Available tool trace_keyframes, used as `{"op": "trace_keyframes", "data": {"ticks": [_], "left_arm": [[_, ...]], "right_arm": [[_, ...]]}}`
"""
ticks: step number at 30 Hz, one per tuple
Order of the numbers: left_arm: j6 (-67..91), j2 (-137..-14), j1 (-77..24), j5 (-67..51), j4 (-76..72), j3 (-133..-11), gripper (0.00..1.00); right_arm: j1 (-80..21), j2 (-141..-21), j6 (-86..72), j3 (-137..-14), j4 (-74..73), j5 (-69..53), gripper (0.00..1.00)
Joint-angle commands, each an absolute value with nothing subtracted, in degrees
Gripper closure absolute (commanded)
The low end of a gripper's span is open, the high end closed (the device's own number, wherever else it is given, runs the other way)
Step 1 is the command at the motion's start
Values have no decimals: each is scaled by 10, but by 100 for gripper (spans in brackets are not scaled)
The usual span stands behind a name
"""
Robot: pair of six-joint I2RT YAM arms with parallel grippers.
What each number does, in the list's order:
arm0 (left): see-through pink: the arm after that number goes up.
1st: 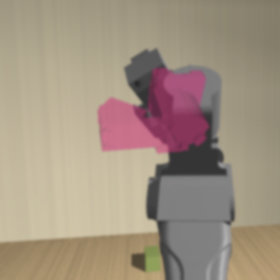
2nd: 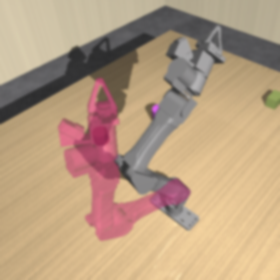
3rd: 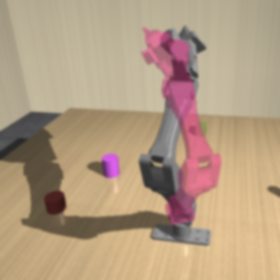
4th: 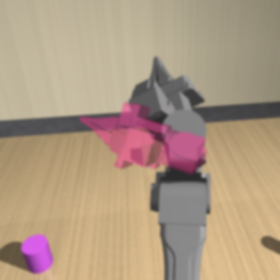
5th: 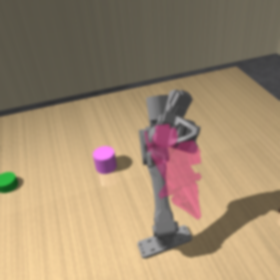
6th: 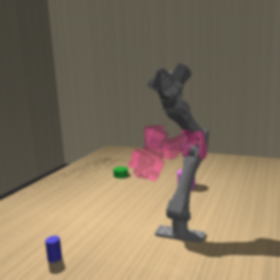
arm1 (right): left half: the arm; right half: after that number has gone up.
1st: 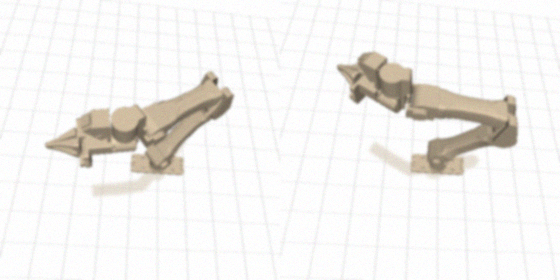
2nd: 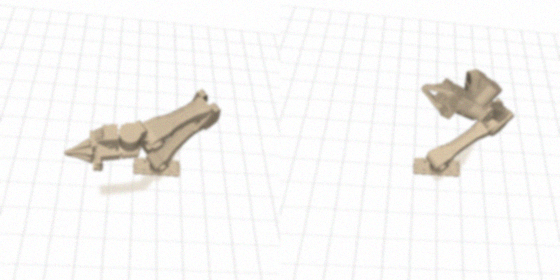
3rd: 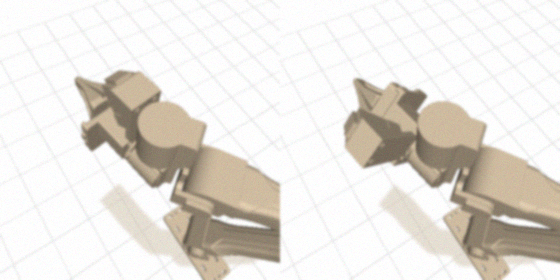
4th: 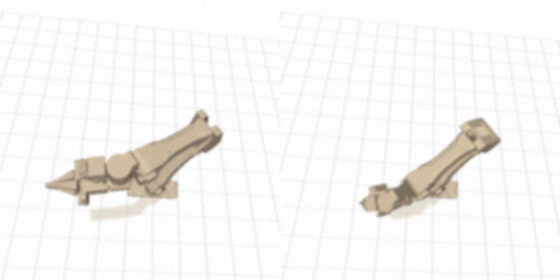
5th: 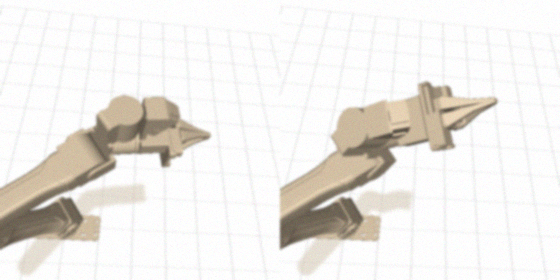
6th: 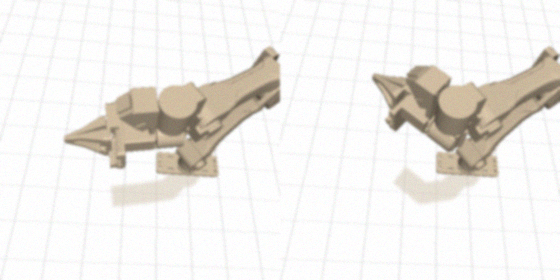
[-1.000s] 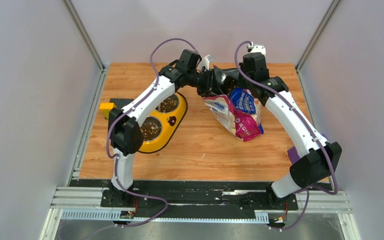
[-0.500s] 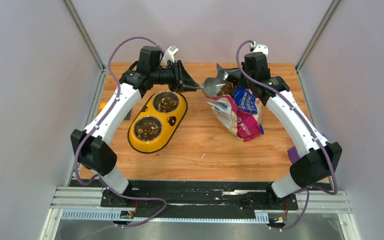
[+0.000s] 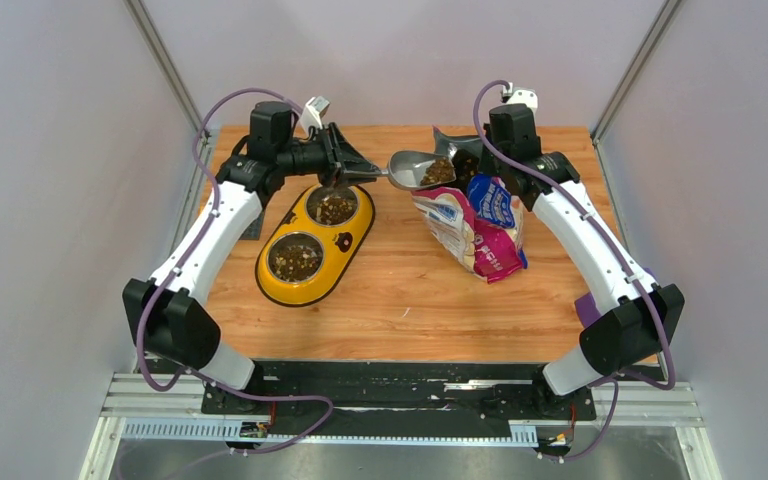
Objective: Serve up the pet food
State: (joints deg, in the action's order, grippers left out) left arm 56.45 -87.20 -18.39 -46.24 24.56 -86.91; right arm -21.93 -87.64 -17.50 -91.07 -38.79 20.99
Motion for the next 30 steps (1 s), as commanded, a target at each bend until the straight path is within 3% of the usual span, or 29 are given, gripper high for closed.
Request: {"op": "trace_keyframes", "data": {"ticks": [1,16,24,30], "left_arm": [[594,-825,-167,-500,172,-847,100],[686,-723,-118,-530,40,-716,100],[775,-704,-114,-515,-125,-626,100],[749,-683,-108,-508,-87,-618,100]], "right_arm": [[-216,-861,-183,-929,-395,221,100],[-216,-870,-179,-944,-399,223,100],[-216,-882,-179,-952,-399,217,100],[-216,-881,-180,-951,-399,219,100]]}}
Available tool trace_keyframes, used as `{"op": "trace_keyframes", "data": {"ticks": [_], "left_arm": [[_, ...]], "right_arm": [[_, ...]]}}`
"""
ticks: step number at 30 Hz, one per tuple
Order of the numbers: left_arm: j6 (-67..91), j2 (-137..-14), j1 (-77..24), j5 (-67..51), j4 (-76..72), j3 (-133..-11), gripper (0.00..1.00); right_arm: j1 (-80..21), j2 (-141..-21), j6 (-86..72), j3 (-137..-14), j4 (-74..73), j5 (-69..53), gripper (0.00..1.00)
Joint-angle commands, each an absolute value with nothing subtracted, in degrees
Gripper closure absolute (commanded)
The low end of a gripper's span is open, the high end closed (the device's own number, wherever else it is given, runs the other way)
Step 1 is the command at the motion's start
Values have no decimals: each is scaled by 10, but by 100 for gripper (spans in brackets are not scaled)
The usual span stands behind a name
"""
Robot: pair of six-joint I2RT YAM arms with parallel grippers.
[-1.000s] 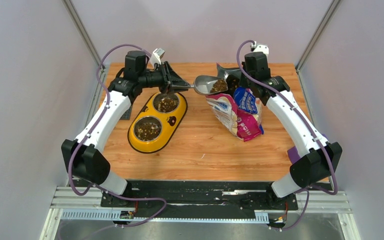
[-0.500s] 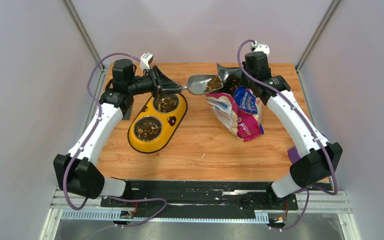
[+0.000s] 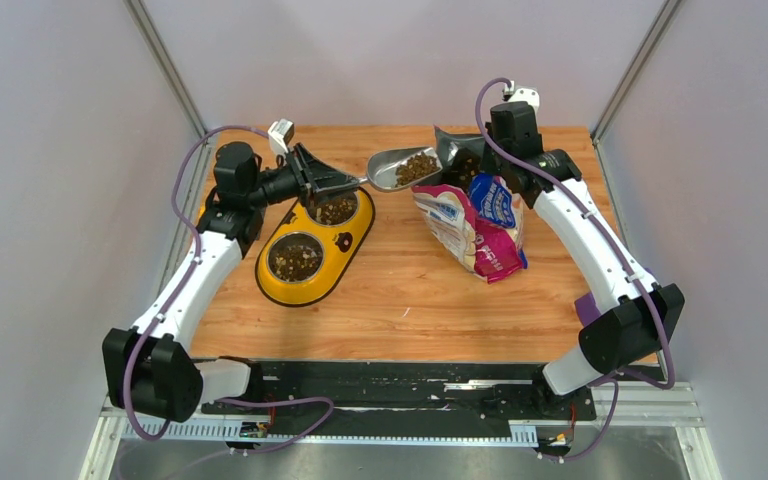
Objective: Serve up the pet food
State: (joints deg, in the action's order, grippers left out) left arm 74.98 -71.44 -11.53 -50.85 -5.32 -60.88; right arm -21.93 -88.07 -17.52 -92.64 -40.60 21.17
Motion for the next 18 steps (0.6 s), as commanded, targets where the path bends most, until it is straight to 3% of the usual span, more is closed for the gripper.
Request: {"op": "trace_keyframes", "data": {"ticks": [1,18], "left_arm": [[745,-676,-105,-506,-78,-618,100],[673,-484,-47,-317,150,-572,100]], "right_arm": [[-216,-882,-180,-951,-399,219,100],[-214,-884,-167,-946,-400,213,100]]}}
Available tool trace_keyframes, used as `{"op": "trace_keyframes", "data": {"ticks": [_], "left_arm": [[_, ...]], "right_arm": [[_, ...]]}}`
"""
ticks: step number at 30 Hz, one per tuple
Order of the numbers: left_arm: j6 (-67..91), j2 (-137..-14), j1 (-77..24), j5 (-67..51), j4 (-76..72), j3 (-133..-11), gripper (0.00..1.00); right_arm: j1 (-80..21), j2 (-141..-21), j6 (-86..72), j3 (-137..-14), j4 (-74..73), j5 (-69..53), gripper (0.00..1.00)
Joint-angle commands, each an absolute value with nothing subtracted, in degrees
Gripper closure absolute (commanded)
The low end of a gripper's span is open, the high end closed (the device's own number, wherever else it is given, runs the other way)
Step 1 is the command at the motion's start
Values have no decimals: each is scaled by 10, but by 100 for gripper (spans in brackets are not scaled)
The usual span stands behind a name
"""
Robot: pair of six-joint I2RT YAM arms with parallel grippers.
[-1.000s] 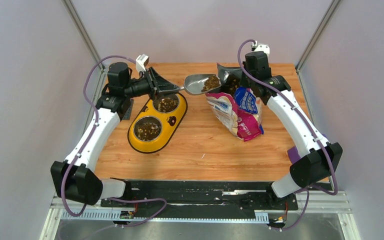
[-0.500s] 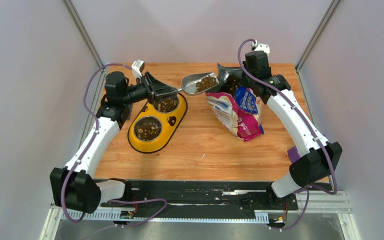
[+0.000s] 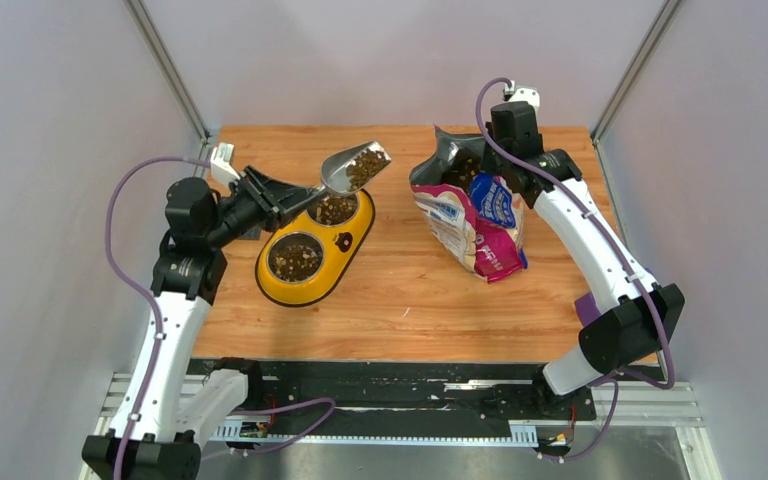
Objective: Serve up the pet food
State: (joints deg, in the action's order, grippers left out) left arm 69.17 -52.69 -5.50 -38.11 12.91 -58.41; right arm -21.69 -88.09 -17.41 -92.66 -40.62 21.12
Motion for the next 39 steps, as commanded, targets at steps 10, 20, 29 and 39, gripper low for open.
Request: {"op": "trace_keyframes", "data": {"ticks": [10,20,29,39], "left_arm": [[717,-344,-46,-155,204,-496,100],[806,-151,-46,6,299,-384,100],[802,-120,-47,83,458,-405,100],[796,-167,-46,100,545,-429,100]], "right_arm": [[-214,-881,-169,-941,-400,206,100],[-214,-875,-172,-932,-400,197,100],[-214,-874,-175,-932,-400,195,100],[-214,-875,-175,-933,-400,199,100]]}}
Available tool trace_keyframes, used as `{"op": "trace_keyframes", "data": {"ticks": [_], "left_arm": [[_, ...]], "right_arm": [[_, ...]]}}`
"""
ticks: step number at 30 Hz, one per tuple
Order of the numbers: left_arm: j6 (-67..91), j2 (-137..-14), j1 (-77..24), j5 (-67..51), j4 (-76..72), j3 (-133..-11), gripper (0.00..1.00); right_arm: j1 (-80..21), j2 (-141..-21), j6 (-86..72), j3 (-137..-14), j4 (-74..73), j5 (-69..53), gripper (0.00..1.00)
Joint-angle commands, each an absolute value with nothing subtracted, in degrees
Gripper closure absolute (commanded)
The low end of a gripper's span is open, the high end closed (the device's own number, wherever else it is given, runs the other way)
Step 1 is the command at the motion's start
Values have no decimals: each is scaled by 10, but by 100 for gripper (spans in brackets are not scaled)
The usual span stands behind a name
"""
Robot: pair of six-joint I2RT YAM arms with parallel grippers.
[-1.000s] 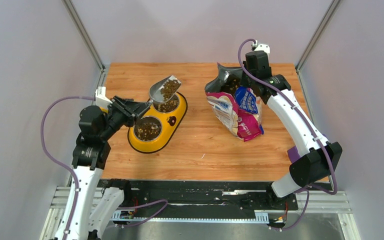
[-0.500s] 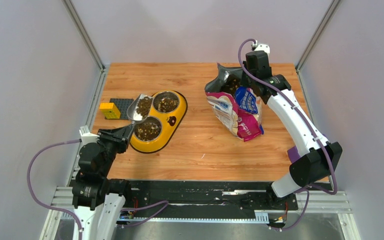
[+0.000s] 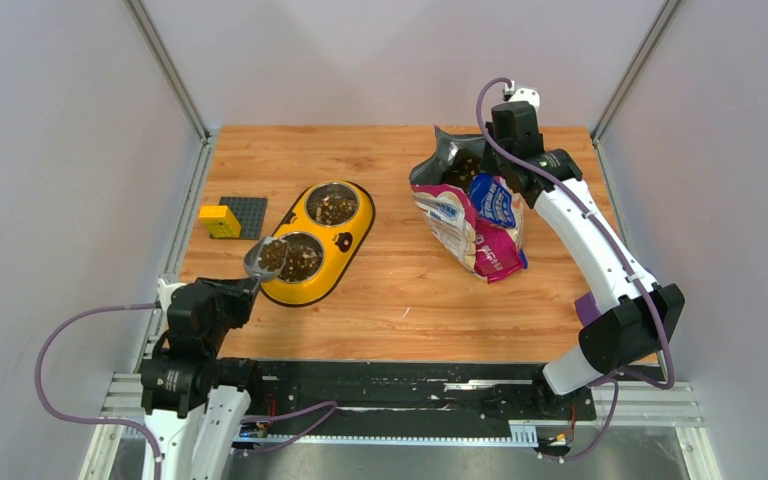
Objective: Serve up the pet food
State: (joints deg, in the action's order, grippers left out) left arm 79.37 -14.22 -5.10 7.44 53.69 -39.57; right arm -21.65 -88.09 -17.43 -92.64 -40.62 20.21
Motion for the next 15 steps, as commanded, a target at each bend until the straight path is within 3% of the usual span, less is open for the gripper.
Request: {"op": "trace_keyframes", "data": {"ticks": [1,15], "left_arm": [[793,-173,-47,98,545,-431,100],[702,-357,-47,21,493,-478,100]], "right_arm": [[-215,-875,-175,-933,-400,199,100],[-213,-879,-172,-942,-400,220,100]]}}
